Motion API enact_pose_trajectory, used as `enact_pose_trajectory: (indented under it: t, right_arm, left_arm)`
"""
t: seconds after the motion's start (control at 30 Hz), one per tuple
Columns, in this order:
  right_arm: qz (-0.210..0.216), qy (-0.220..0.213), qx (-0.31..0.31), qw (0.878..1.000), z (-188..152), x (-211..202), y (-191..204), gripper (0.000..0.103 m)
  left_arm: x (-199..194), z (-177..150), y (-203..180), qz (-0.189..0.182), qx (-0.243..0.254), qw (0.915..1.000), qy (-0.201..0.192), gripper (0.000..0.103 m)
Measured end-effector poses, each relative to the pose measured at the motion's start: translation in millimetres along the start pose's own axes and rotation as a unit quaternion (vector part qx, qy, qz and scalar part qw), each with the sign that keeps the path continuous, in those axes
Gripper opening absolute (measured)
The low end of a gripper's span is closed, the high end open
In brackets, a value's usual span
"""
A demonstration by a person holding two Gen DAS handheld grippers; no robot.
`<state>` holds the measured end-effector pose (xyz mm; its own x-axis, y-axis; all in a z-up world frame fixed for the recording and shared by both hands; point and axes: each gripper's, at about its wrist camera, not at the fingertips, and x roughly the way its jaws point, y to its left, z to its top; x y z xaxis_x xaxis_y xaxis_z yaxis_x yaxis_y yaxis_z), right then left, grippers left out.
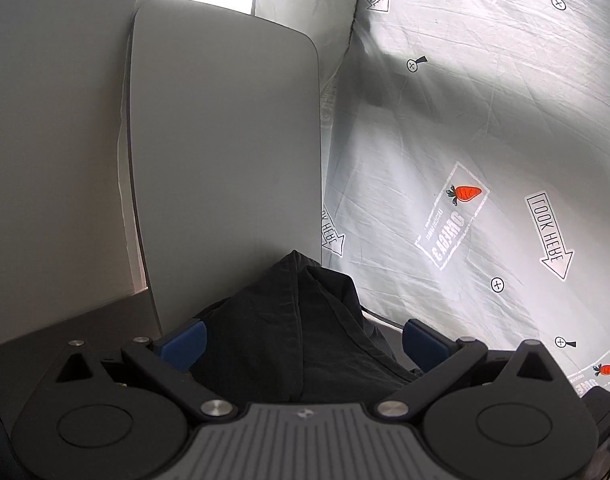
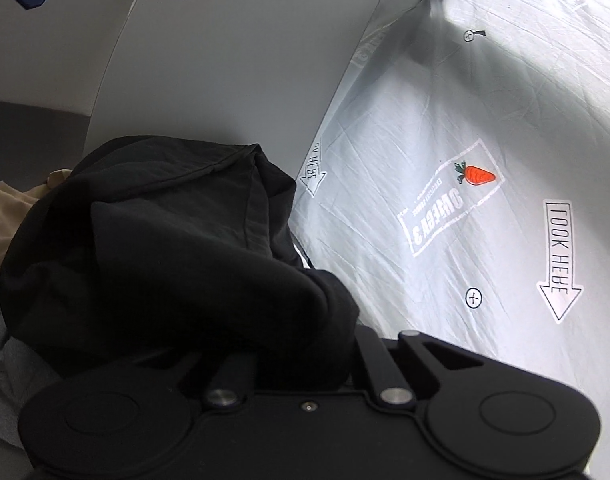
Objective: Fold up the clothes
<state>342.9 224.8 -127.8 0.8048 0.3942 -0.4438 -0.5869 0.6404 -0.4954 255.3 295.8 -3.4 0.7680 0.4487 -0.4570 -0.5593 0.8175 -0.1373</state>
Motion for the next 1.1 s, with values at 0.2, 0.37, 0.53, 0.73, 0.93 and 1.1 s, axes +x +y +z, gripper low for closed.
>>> enact_pose_trajectory:
  t: [0.2,0.37,0.53,0.73,0.93,1.1]
  right_arm:
    - [-0.100,-0.012,0.032,0.994,-38.8,-56.7,-43.5,0.004]
    - [-0.168,-0.032,0.072,0.983,-77.6,-121.2,-96.6,0.004]
    - [-0.247,-0.056,0.086,0.964,-122.4,-204.3,-166.3,0.004]
    - [-0.374,0.027,0.072,0.924,-207.4,-269.1,-258.6,0.011]
    - [-0.268,0.325,-0.115,0.899,-375.1,-235.7,-262.5,0.067]
    - [-0.221,0.314,-0.062,0.921,-382.7,-279.2,-219.1,0.070]
  left_arm:
    - [-41.8,-4.8,-27.5,-0.038,-0.005,0.9993,-0.003,0.103]
    - [-96.1,-21.9,-61.0,-0.031,0.031,0.9987,-0.026,0.103]
    - [-146.1,-50.0,-101.4,-0.051,0.047,0.9976,-0.008,0.103]
    - [-167.6,-86.1,-166.5,-0.120,0.057,0.9897,0.051,0.103]
    - [-174.8,-129.1,-213.6,-0.172,0.080,0.9763,0.104,0.103]
    - [-172.7,-142.2,-208.0,-0.162,0.081,0.9743,0.134,0.103]
